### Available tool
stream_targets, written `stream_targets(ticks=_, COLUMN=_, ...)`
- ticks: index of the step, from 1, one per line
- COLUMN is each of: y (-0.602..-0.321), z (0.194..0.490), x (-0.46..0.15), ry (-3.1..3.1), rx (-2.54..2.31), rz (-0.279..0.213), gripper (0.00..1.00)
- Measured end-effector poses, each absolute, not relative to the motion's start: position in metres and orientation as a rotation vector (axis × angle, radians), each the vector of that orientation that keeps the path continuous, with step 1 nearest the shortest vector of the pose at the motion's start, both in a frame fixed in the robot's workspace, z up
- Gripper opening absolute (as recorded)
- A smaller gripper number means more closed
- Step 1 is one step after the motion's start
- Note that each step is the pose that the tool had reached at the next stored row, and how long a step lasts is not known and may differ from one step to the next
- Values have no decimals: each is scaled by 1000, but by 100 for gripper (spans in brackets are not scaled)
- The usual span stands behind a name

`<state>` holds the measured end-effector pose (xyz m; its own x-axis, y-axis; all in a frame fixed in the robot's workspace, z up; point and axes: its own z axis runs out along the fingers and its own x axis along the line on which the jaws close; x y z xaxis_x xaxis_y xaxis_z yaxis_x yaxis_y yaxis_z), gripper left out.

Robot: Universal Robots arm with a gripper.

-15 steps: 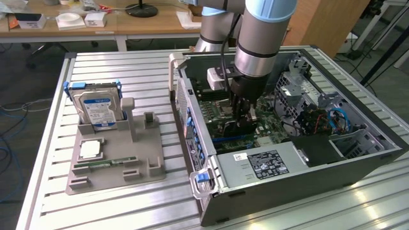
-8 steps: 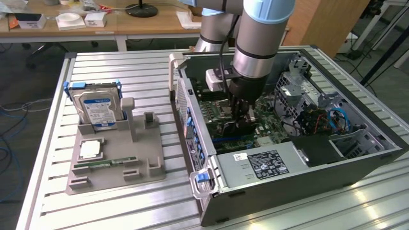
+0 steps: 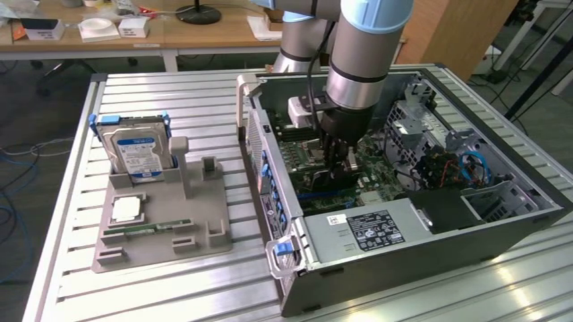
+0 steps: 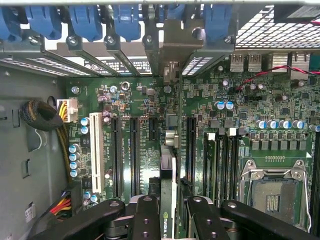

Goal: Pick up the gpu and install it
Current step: 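Insert the gpu into the slot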

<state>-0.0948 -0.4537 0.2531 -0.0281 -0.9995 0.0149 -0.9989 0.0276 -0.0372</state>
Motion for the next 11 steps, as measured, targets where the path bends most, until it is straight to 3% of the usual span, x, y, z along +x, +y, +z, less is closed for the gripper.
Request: stream_targets(ticks=11, y=-453, z=253, x=-95, ry=2226, rx=-2194, rz=-58, gripper=26)
